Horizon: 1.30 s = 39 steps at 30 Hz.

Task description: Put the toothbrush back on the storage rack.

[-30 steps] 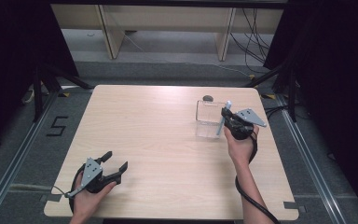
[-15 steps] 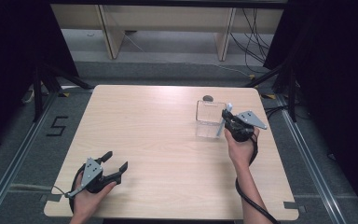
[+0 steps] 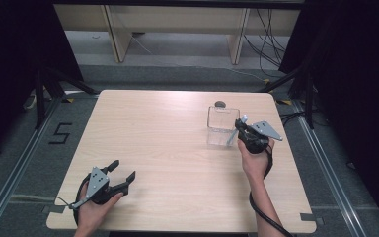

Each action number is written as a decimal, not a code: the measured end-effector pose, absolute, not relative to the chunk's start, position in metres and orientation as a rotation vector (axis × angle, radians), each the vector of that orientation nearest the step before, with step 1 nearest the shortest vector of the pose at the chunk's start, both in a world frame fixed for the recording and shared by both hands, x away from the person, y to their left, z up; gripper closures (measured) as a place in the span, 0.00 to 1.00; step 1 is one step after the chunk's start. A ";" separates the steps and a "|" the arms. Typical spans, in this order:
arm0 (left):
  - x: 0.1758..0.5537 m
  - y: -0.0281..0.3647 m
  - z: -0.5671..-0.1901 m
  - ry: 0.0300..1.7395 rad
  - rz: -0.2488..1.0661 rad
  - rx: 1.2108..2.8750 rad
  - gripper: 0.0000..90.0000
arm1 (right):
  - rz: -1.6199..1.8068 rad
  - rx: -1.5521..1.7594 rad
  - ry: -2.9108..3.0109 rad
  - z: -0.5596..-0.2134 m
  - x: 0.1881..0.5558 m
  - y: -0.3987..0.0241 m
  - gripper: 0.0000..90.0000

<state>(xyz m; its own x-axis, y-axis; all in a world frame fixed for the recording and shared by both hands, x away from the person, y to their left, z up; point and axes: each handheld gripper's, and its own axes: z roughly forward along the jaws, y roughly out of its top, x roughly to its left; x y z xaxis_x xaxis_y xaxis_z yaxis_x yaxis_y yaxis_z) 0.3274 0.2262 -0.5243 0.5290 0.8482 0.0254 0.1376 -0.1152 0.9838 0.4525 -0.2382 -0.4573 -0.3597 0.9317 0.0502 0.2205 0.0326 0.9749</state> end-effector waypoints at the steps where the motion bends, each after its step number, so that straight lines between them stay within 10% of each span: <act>1: 0.327 0.226 -0.524 0.861 0.754 1.595 0.28 | 1.366 1.186 1.656 -0.457 0.452 -0.238 0.93; 16: 0.328 0.226 -0.524 0.861 0.753 1.598 0.28 | 1.353 1.181 1.651 -0.457 0.453 -0.241 0.86; 39: 0.327 0.226 -0.524 0.865 0.754 1.601 0.28 | 1.274 1.236 1.705 -0.454 0.442 -0.246 0.42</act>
